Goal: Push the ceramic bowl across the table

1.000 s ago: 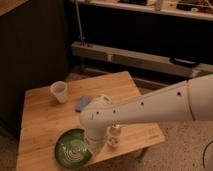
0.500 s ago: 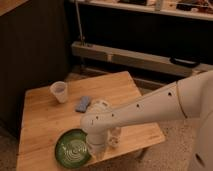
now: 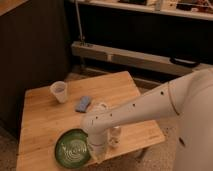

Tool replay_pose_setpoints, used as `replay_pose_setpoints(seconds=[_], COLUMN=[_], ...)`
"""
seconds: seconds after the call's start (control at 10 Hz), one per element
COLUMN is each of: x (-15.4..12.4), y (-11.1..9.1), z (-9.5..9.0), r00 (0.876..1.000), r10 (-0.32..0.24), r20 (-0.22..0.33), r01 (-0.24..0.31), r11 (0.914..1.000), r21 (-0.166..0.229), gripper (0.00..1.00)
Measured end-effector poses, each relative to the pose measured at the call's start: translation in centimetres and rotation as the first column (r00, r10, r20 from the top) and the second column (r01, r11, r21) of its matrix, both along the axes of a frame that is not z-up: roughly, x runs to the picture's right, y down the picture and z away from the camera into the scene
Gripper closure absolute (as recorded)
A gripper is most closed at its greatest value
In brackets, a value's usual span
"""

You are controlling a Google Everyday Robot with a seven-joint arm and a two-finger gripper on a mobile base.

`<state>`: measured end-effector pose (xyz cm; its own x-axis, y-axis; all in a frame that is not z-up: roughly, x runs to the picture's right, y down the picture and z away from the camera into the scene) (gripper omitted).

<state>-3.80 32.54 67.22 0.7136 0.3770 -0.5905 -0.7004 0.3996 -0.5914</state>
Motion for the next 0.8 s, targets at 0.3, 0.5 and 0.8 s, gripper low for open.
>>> replay_pose_setpoints(seconds=[0.3, 0.5, 0.8], x=[-0.8, -1.6, -2.3], y=[0.8, 1.1, 1.4], z=[0.0, 0.1, 0.5], r00=[0.999, 0.998, 0.998], r10=[-0.036, -0.053, -0.065], r20=[0.008, 0.017, 0.014], r01=[0.037, 0.054, 0.065], r11=[0.9992, 0.9981, 0.9969], r21=[-0.018, -0.029, -0.045], gripper=[1.00, 1.00, 1.00])
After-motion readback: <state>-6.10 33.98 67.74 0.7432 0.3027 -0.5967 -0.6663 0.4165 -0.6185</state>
